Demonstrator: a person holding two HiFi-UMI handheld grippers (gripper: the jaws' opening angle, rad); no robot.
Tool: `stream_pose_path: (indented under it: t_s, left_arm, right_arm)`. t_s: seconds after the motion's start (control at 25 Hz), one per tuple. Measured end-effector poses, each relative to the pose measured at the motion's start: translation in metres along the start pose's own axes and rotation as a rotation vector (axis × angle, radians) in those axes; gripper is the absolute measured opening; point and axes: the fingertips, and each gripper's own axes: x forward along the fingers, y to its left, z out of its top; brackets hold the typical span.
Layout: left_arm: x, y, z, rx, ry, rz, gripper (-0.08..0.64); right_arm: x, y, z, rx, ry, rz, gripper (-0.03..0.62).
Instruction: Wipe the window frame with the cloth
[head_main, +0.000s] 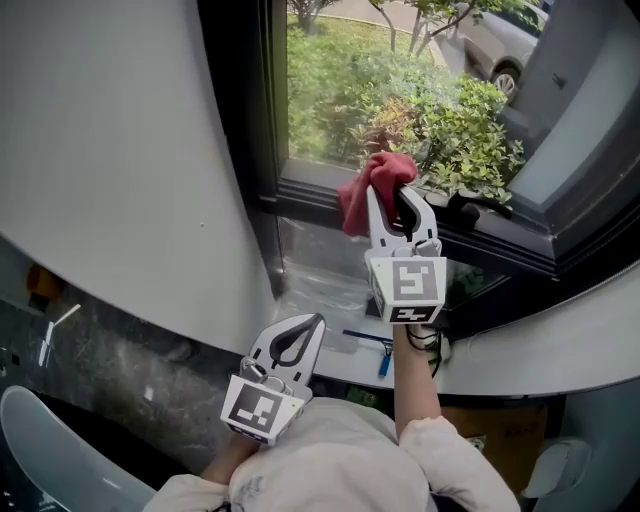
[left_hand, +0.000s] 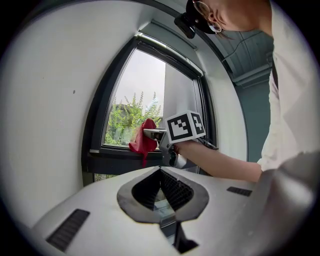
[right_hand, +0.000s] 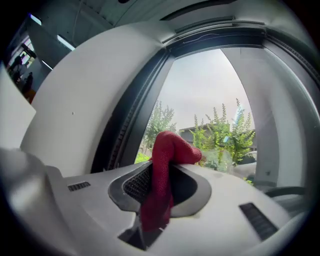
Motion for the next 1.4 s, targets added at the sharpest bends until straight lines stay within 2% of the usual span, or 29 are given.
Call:
stream_pose_path:
  t_s: [0.2, 0.32, 0.48, 0.6, 0.84, 1.4]
  left_arm:
    - [-0.007, 0.009, 0.001, 0.006, -0.007, 0.03, 0.008]
    - [-0.012, 0.015, 0.0, 0.004, -0.008, 0.048, 0.008]
    - [-0.017, 0.024, 0.002, 0.003, -0.015, 0.07, 0.008]
    - [-0.017, 0.029, 0.001, 0.0, -0.01, 0.075, 0.009]
    - [-0.013, 0.036, 0.004, -0.001, -0.013, 0.083, 0.008]
    - [-0.006, 0.043, 0.004, 0.007, -0.01, 0.075, 0.008]
  right_arm:
    - [0.025, 0.068, 0.006, 0.007, -0.02, 0.154, 0.089]
    - [0.041, 0.098, 0.0, -0.018, 0.004, 0.206, 0.089]
    - [0.058, 0.12, -0.006, -0.003, 0.026, 0.244, 0.089]
    - [0.064, 0.129, -0.011, -0.007, 0.047, 0.249, 0.089]
    - [0.07, 0.135, -0.023, -0.083, 0.129, 0.206, 0.089]
    - [0.071, 0.133, -0.03, -0.143, 0.144, 0.175, 0.089]
